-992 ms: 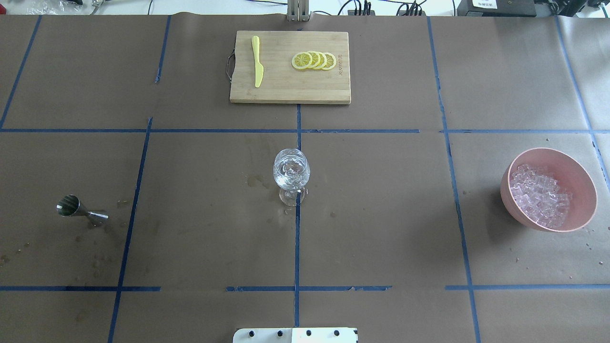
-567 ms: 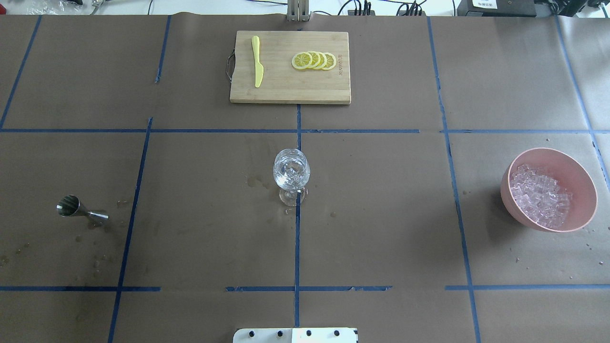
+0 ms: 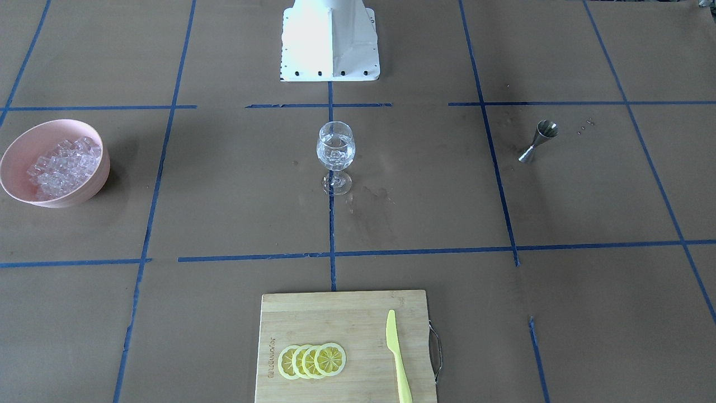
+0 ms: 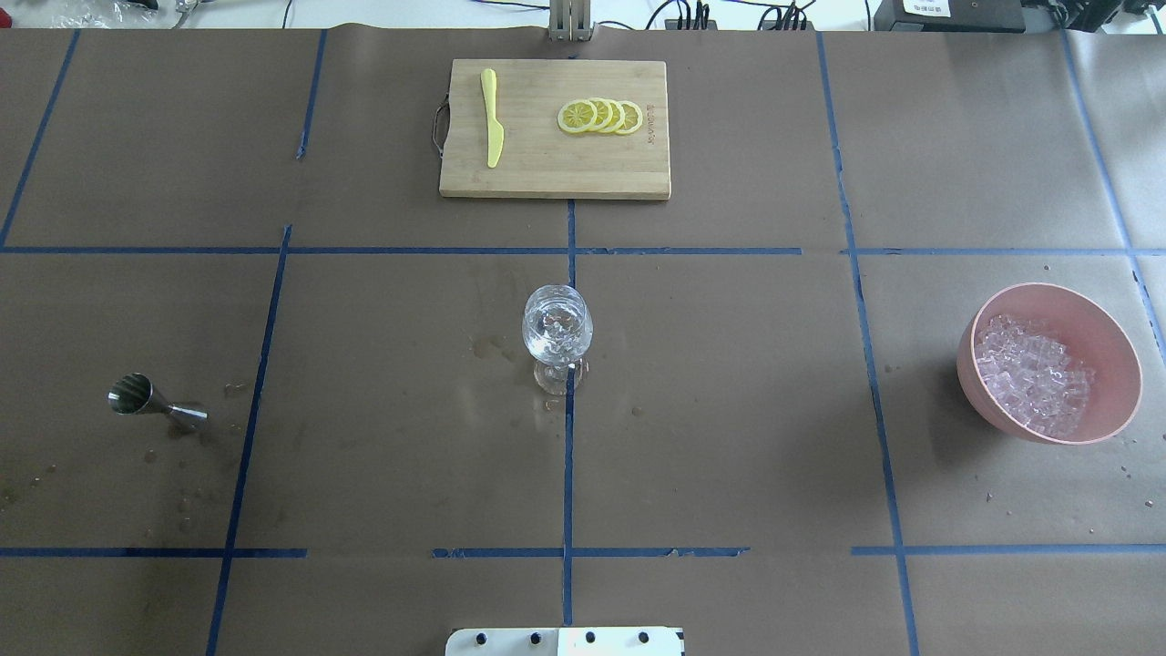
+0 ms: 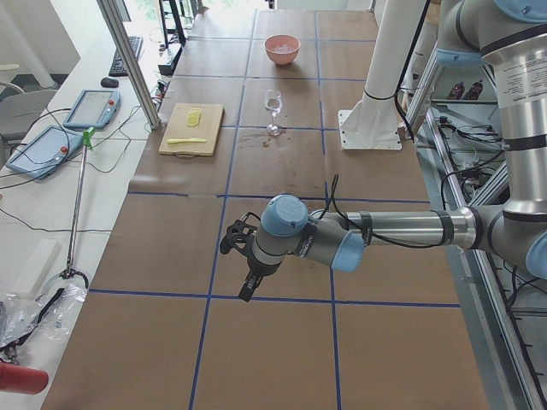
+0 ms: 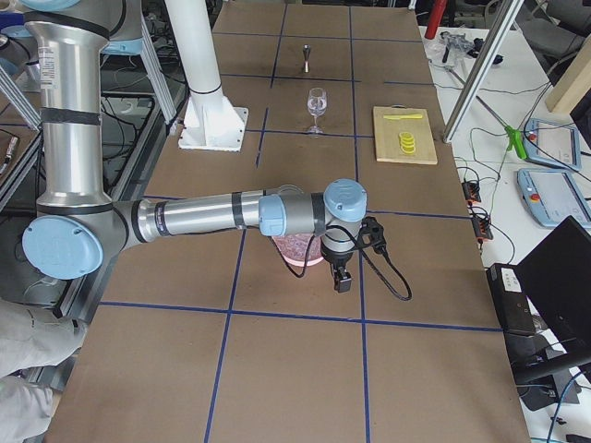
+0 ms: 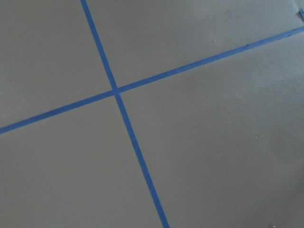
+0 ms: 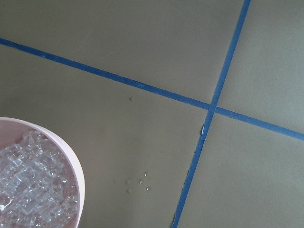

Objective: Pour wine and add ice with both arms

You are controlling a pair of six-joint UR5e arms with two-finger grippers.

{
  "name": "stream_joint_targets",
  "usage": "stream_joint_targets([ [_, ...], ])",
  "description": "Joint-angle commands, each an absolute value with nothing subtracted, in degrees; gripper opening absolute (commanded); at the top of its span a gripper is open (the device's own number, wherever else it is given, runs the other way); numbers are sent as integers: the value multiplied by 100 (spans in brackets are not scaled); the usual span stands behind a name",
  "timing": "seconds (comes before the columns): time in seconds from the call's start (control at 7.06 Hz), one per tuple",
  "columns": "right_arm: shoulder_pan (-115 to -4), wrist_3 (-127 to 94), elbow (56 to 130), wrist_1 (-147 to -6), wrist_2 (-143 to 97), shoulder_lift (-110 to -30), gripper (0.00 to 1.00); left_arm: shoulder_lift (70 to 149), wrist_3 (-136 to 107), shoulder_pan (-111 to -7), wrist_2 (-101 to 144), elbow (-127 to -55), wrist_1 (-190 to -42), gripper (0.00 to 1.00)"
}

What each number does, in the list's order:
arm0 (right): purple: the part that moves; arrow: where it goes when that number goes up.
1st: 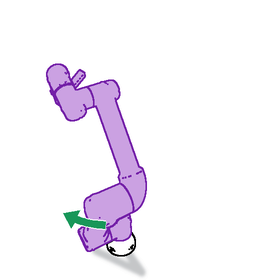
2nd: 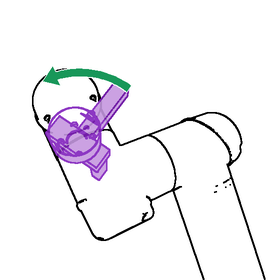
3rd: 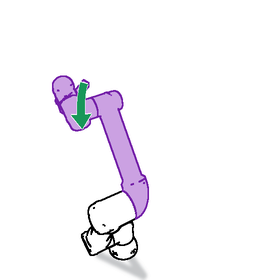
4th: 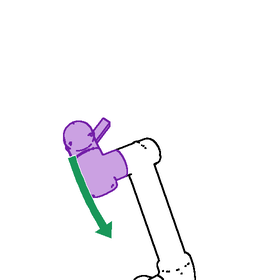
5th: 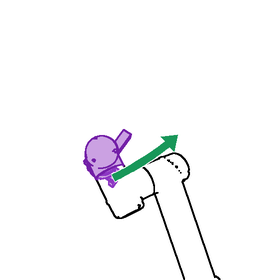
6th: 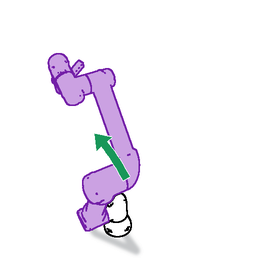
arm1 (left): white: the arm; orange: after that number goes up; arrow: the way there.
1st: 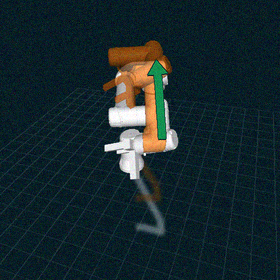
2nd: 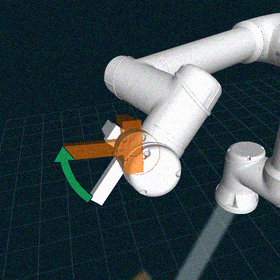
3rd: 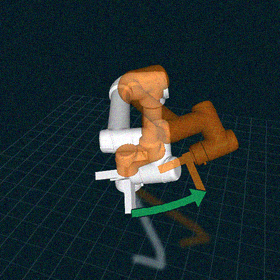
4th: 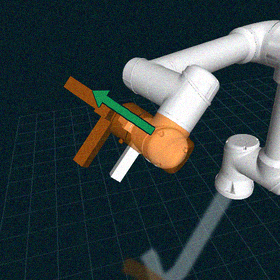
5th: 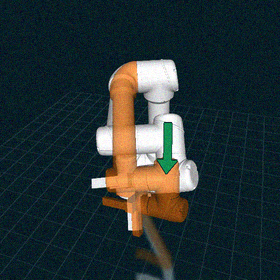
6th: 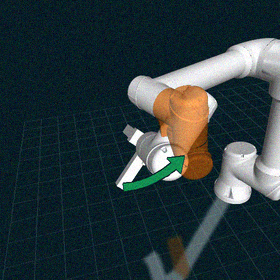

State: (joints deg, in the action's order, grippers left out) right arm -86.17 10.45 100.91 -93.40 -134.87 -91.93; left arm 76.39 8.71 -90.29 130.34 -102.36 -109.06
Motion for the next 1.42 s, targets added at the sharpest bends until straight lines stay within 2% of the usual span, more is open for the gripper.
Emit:
stream_joint_targets([
  [0.0,-8613,1055,9863,-9291,-13491,-9097,100,8893,905,-9079,12938,-10336,-7800,100],
  [0.14,-8622,1055,9931,-9255,-13483,-9114,100,9495,905,-9053,12938,-10084,-7091,100],
  [0.43,-8622,1073,10088,-9255,-13526,-9123,100,9466,879,-9044,12964,-9880,-7381,100],
  [0.71,-8622,1107,10125,-9272,-13552,-9201,100,9178,879,-9062,12999,-10438,-7488,100],
  [0.85,-8579,1116,10073,-9281,-13640,-9263,100,9228,879,-9062,12964,-10450,-7506,100],
  [0.99,-8439,1125,10142,-9290,-14215,-9412,100,9246,896,-9044,12964,-10328,-7924,100],
  [1.13,-8333,1021,10064,-9273,-13768,-9309,100,9203,888,-9044,12964,-10179,-8502,100],
  [1.28,-8332,993,10464,-9551,-13320,-9403,100,9211,879,-9027,12999,-9943,-8978,100],
])
